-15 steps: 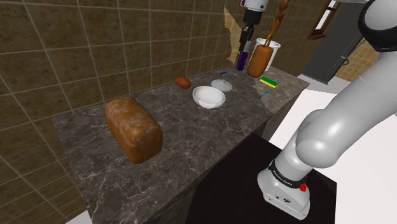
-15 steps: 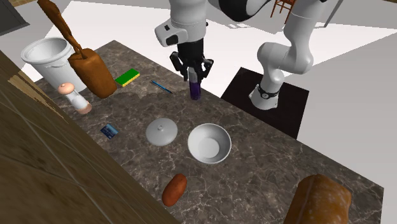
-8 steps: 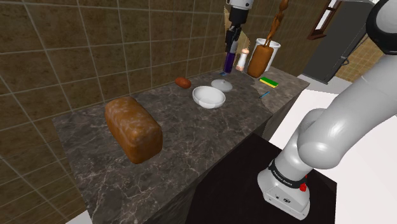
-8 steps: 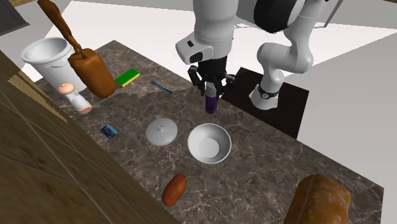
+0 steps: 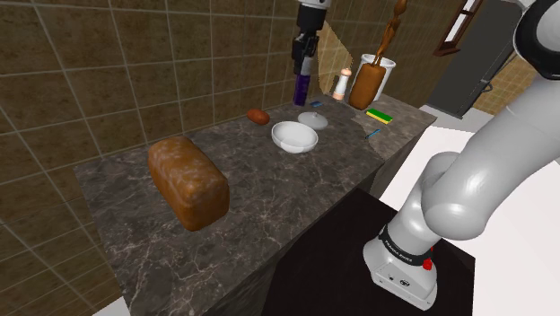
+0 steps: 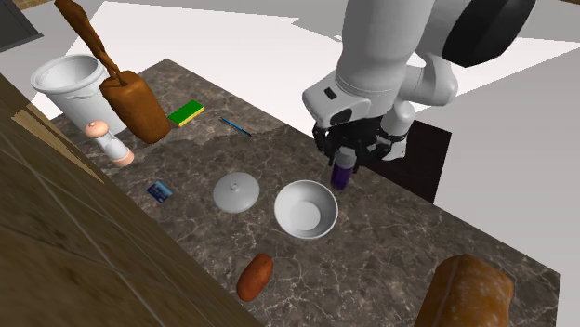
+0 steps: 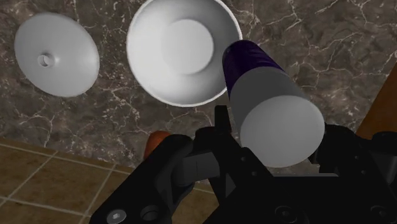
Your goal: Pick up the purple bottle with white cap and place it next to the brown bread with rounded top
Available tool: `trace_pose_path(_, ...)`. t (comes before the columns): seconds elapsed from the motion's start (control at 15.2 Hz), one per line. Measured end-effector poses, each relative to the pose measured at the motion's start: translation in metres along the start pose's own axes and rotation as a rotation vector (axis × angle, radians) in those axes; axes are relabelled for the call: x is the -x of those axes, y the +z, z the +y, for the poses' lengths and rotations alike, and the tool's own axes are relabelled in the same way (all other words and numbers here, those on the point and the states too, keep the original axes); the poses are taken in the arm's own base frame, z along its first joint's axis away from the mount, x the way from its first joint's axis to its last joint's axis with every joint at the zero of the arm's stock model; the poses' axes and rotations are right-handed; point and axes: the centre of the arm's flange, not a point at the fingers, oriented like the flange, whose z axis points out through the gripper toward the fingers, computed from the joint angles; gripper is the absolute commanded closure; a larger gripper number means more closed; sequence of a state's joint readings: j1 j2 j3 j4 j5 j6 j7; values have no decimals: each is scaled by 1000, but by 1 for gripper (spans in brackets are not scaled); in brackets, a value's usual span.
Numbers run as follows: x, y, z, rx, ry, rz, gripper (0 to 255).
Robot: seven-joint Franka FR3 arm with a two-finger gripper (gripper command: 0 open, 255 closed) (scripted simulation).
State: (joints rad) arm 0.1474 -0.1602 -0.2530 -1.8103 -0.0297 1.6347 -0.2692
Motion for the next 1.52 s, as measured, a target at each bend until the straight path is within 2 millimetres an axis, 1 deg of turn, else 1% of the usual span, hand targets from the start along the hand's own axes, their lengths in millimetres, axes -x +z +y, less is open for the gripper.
trace_pose_path(0.13, -11, 2, -25, 0, 0, 0, 255)
trace_pose_path(0.4, -42, 2, -72, 0, 0, 0, 255)
trace_pose_path(0.66, -63, 5, -118, 0, 1, 0, 255)
trace_pose_path(0.79, -74, 1, -143, 0, 0, 0, 255)
trace_pose_path(0.86, -80, 3, -151, 0, 0, 0, 255)
trace_pose_path(1.06, -84, 19, -160, -1, 1, -1, 255)
trace_pose_path(1.52, -86, 55, -160, -1, 2, -1, 255)
